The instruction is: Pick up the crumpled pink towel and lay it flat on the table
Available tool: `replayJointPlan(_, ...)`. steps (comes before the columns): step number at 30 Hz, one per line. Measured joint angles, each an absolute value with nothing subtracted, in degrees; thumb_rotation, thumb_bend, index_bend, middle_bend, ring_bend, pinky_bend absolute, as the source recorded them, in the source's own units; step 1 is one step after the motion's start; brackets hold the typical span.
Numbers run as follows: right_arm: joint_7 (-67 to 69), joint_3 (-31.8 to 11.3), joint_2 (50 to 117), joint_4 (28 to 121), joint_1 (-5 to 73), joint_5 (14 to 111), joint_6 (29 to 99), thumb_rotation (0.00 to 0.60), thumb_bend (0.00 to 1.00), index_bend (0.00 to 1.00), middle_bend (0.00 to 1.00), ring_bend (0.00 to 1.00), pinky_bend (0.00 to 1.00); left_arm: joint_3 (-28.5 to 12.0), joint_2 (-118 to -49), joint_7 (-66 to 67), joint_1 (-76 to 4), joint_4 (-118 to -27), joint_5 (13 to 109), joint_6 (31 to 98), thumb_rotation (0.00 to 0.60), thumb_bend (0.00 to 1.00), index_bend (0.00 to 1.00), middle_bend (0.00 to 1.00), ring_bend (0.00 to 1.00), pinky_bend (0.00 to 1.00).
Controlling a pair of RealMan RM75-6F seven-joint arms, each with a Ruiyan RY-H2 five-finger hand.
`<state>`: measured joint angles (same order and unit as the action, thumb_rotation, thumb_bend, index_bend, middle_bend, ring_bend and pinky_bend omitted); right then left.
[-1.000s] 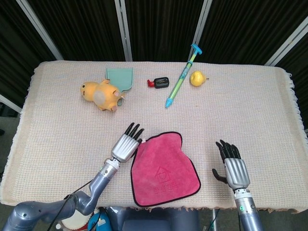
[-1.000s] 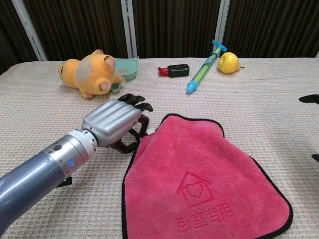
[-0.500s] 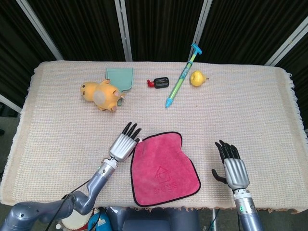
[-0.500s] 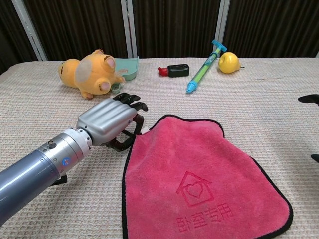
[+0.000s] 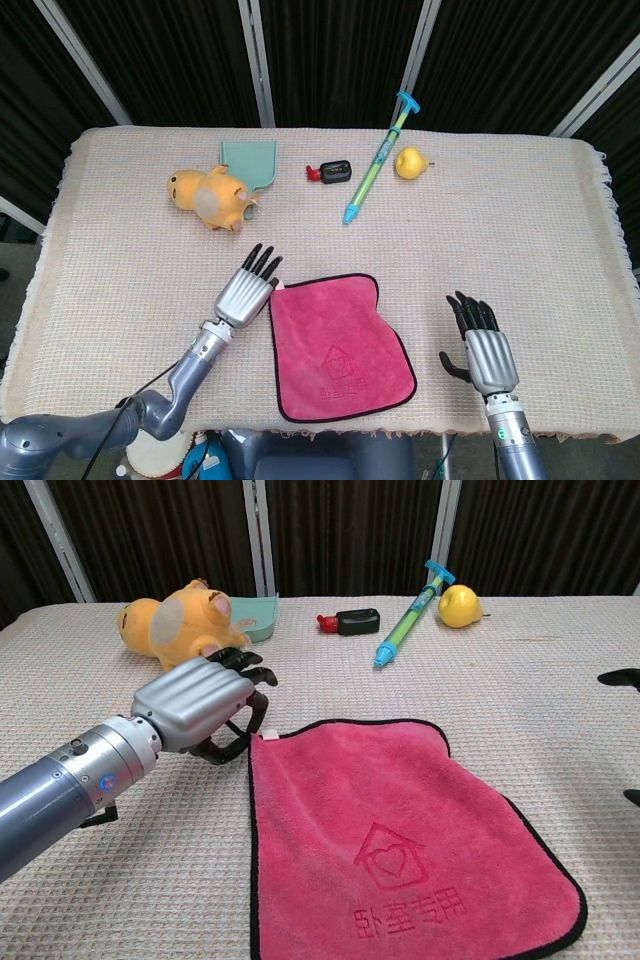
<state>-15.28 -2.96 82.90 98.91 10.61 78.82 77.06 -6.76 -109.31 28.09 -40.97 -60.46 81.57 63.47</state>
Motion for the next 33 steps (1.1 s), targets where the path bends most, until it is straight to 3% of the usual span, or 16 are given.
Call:
replayJointPlan(19,-15.2,-2.8,82.8,99.3,10.6,79.0,77.0,0.600,0.35,0.00,0.00,0.00,0.00,-5.4,-106.6,30.3,-39.8,-63.1,80.6,62.0,0.600,0.42,0.51,0.11,0.00,0.05)
replayJointPlan(33,-15.0,-2.9,82.6,99.5,10.5,79.0,77.1,0.600,0.35,0.00,0.00,0.00,0.00,-5.6,-104.5,33.6,-40.0,-65.7,79.1,60.1,0.600,0.04,0.24,0.04,0.00,0.01)
